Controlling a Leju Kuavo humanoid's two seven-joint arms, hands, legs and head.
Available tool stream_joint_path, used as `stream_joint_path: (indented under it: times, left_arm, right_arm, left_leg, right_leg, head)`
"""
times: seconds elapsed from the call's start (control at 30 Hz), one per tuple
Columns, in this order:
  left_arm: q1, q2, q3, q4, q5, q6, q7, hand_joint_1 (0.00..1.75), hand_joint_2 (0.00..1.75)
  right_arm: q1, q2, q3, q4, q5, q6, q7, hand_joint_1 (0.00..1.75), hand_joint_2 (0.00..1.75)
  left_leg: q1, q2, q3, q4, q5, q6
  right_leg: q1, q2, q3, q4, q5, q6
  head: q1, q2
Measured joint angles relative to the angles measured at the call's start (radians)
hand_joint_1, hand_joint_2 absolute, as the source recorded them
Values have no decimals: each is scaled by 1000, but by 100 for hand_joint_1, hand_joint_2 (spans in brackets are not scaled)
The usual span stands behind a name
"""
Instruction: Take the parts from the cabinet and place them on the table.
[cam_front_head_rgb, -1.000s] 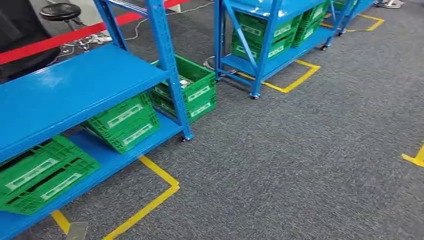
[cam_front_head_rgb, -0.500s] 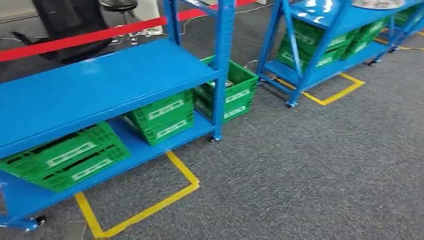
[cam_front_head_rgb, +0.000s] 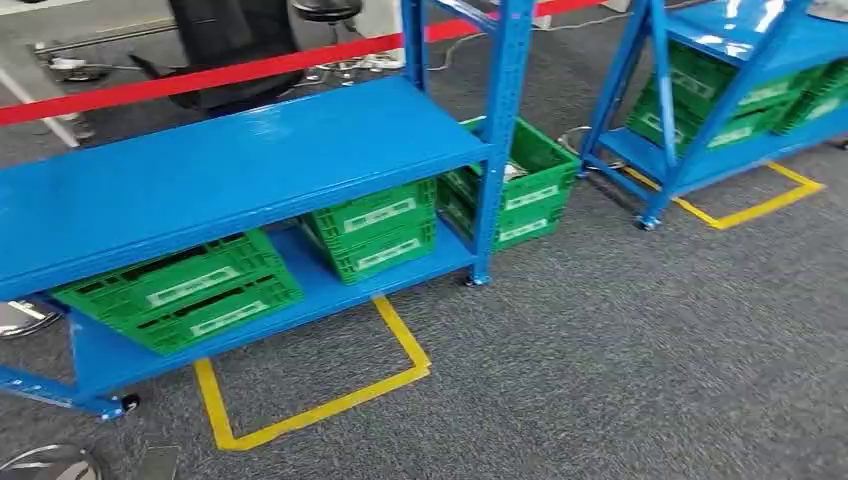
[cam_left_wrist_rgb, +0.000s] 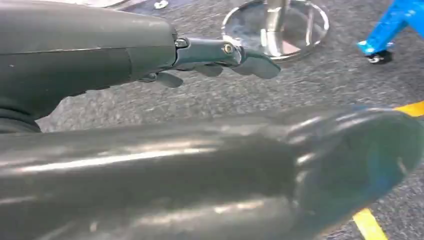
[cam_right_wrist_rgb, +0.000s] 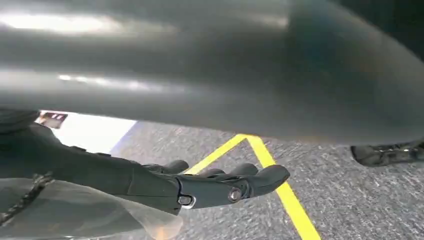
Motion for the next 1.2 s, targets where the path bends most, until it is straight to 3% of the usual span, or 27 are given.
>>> stream_joint_path:
  times: [0.03,0.07,0.1,0.17,0.2,0.23,0.37,0.4,0.43,0.47,0.53,0.57,0.6,0.63,0.67,0.7,0.73,0.77,0.87,0.9,0.93,0.97,1.03,1.07,1.1,1.13,1.2]
  left_arm:
    - [0,0,0,0,0,1,0,0,0]
    - [2,0,0,0,0,2,2,0,0]
    - [4,1,0,0,0,3,2,0,0]
    - [5,2,0,0,-2,5,2,0,0]
    - [5,2,0,0,-3,5,2,0,0]
    - [1,3,0,0,-4,5,2,0,0]
    - [6,2,0,0,-7,7,2,0,0]
    - [9,1,0,0,-7,7,2,0,0]
    - [7,2,0,0,-7,7,2,0,0]
    - [1,3,0,0,-7,7,1,0,0]
    - [-2,2,0,0,-7,7,0,0,0]
    - [1,2,0,1,-8,7,0,0,0]
    - [3,2,0,1,-8,7,0,0,0]
    - [4,2,0,1,-8,8,0,0,0]
    - [4,2,0,1,-8,9,0,0,0]
    - [3,2,0,1,-9,9,0,0,0]
    - [3,2,0,1,-9,9,0,0,0]
    - [0,2,0,1,-9,9,0,0,0]
    - [8,3,0,1,-9,9,0,0,0]
    - [8,5,0,1,-9,9,0,0,0]
    - [7,2,0,2,-9,9,0,0,0]
    - [4,2,0,2,-10,9,0,0,0]
    - [0,2,0,2,-10,9,0,0,0]
    - [2,2,0,2,-10,9,0,0,0]
    - [5,2,0,2,-10,9,0,0,0]
    - [7,2,0,2,-9,9,0,0,0]
    - [8,2,0,2,-10,9,0,0,0]
  right_arm:
    - [1,0,0,0,0,0,0,0,0]
    - [1,0,0,0,0,-1,0,0,0]
    - [1,0,0,0,0,-1,0,0,0]
    - [-1,0,0,0,0,-2,0,0,0]
    - [-2,0,0,0,0,-2,0,0,0]
    - [-2,0,0,0,0,-2,0,0,0]
    - [-9,0,0,0,1,-2,2,0,0]
    - [-11,0,0,0,2,-4,4,0,0]
    - [-11,0,1,0,2,-6,4,0,0]
    - [-8,0,1,0,2,-8,-1,0,0]
    - [0,0,1,0,2,-11,-5,0,0]
    - [2,0,1,0,2,-11,-4,0,0]
    - [4,0,1,0,2,-11,3,0,0]
    - [5,0,1,0,2,-12,3,0,0]
    - [5,0,1,0,2,-12,3,0,0]
    - [5,0,1,0,2,-13,3,0,0]
    - [5,0,1,0,2,-13,3,0,0]
    - [5,0,1,0,2,-13,-2,0,0]
    - [3,0,1,0,2,-13,-5,0,0]
    - [3,1,1,0,2,-15,-5,0,0]
    - [4,0,1,1,2,-15,-4,0,0]
    - [6,0,1,1,2,-15,-4,0,0]
    - [8,0,1,1,2,-15,-4,0,0]
    - [7,0,1,1,2,-15,-4,0,0]
    - [8,0,1,1,2,-15,-4,0,0]
    - [8,0,1,1,2,-15,-4,0,0]
    - [5,0,1,1,2,-15,-4,0,0]
  left_leg:
    - [0,3,-33,77,-29,-2]
    - [0,3,-42,105,-30,-1]
    - [0,4,-29,86,-8,0]
    - [-3,15,49,-61,75,10]
    - [-9,51,98,-152,112,20]
    - [-21,96,117,-186,94,27]
    - [-23,60,106,-202,99,43]
    - [-12,51,114,-213,107,51]
    - [-10,42,113,-213,109,56]
    - [-9,28,110,-213,110,59]
    - [-8,3,107,-213,111,61]
    - [-8,-11,107,-213,111,61]
    - [-7,-25,109,-213,111,60]
    - [-6,-39,111,-212,110,58]
    - [-3,-54,115,-211,108,54]
    - [-1,-67,119,-209,104,48]
    - [-2,-77,115,-205,100,40]
    - [-5,-90,109,-192,95,32]
    - [2,-120,101,-200,102,15]
    - [3,-125,102,-196,97,11]
    - [-3,-61,92,-167,80,7]
    - [-2,-27,63,-108,50,4]
    - [-2,1,-22,56,-17,1]
    - [-2,3,-54,114,-28,2]
    - [-3,3,-61,120,-12,5]
    - [-4,4,-47,85,25,10]
    - [-15,21,19,-68,121,34]
  right_leg:
    - [2,-16,0,0,-1,-2]
    - [3,-31,0,1,-2,-3]
    - [4,-42,2,1,-3,-3]
    - [8,-65,8,1,-6,-2]
    - [9,-75,13,1,-9,0]
    - [15,-85,14,1,-12,5]
    - [18,-127,18,1,-17,20]
    - [13,-93,8,10,-29,31]
    - [12,-32,-1,40,-52,35]
    - [10,-7,-30,104,-89,37]
    - [6,8,-108,266,-154,41]
    - [5,9,-139,318,-161,44]
    - [2,9,-143,312,-139,46]
    - [0,10,-127,266,-98,47]
    - [-4,15,-92,183,-45,48]
    - [-9,38,-50,90,3,51]
    - [-16,87,-26,41,2,55]
    - [-17,98,-13,13,-12,47]
    - [-9,69,-8,25,-14,27]
    - [-17,56,-3,18,-12,20]
    - [-14,43,4,16,-15,14]
    - [-11,27,7,15,-19,7]
    - [-5,-4,15,16,-28,-1]
    - [-2,-17,20,16,-34,-2]
    - [0,-29,29,16,-41,-1]
    - [3,-40,37,15,-48,-1]
    - [10,-64,61,14,-63,-1]
  head:
    - [0,0]
    - [-1,0]
    - [0,0]
    - [-1,0]
    - [0,0]
    - [0,0]
    - [2,0]
    - [2,0]
    - [9,0]
    - [12,0]
    - [11,0]
    - [11,0]
    - [10,0]
    - [11,0]
    - [11,0]
    - [11,0]
    - [11,0]
    - [13,0]
    - [14,0]
    - [14,0]
    - [5,0]
    - [-2,0]
    - [-1,0]
    - [-2,0]
    - [-2,0]
    - [-2,0]
    - [-1,0]
